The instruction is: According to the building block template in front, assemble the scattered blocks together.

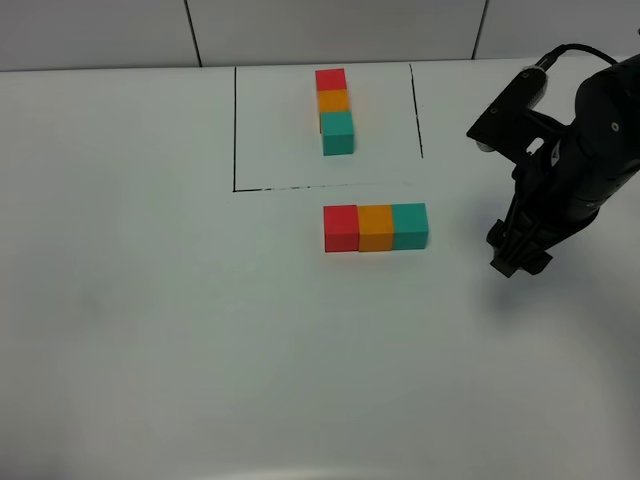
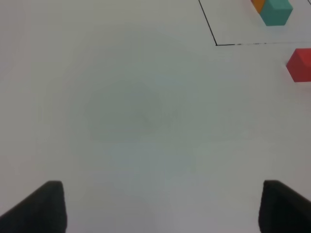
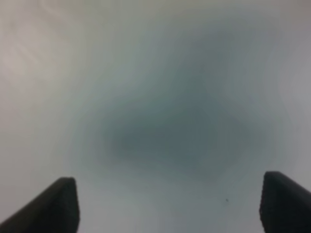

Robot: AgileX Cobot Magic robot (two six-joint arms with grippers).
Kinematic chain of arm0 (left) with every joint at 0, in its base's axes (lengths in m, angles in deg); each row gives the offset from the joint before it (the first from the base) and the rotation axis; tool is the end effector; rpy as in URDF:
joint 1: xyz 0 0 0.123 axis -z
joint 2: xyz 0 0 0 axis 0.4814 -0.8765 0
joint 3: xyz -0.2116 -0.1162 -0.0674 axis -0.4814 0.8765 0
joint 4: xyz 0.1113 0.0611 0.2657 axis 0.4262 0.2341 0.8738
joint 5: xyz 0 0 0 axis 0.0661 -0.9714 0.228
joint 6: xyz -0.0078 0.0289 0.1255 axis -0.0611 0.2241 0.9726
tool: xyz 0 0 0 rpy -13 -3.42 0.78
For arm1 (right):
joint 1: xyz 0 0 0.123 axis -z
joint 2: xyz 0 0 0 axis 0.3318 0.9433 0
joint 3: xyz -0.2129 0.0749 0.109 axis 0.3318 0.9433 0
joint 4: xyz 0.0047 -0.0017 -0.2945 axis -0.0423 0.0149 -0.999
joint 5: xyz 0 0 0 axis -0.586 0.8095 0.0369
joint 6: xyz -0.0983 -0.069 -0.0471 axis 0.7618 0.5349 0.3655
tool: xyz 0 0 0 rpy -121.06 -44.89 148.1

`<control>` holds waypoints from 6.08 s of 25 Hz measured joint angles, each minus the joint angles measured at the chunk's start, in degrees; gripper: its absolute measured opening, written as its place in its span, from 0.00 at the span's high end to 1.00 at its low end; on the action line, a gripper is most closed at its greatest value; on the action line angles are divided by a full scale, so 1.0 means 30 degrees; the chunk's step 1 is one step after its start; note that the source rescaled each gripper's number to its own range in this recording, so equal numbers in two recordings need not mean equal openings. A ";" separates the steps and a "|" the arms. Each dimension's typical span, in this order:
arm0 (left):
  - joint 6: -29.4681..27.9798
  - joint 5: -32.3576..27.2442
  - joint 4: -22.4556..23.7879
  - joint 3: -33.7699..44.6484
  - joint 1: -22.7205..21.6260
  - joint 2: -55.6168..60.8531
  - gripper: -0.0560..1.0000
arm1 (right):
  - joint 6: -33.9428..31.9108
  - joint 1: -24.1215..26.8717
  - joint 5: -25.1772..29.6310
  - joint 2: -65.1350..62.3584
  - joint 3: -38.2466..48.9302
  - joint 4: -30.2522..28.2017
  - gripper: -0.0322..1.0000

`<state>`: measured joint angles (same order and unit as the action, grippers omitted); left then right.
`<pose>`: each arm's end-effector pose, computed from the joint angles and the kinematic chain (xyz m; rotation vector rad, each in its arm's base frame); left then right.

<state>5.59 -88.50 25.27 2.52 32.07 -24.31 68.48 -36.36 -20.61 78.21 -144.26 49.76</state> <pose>0.1012 -0.0111 0.2850 0.0912 2.0158 -0.0727 0.3562 0.0993 0.1282 -1.1065 2.6246 -0.1456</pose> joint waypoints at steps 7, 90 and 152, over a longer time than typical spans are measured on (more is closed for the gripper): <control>0.0000 0.0000 0.0000 0.0000 0.0000 0.0000 0.25 | 0.2747 -0.1424 0.0073 0.1322 -0.1943 -0.0146 0.22; 0.0000 0.0000 0.0000 0.0000 0.0000 0.0000 0.25 | -1.7600 -0.4352 0.3985 1.1549 -1.2084 0.1743 0.68; 0.0000 0.0000 0.0000 0.0000 0.0000 0.0000 0.25 | -1.1221 0.1903 0.5193 -2.5802 0.7622 -0.0146 0.05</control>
<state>5.59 -88.50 25.27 2.52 32.07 -24.31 34.82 -30.65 -5.03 0.80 -121.39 49.32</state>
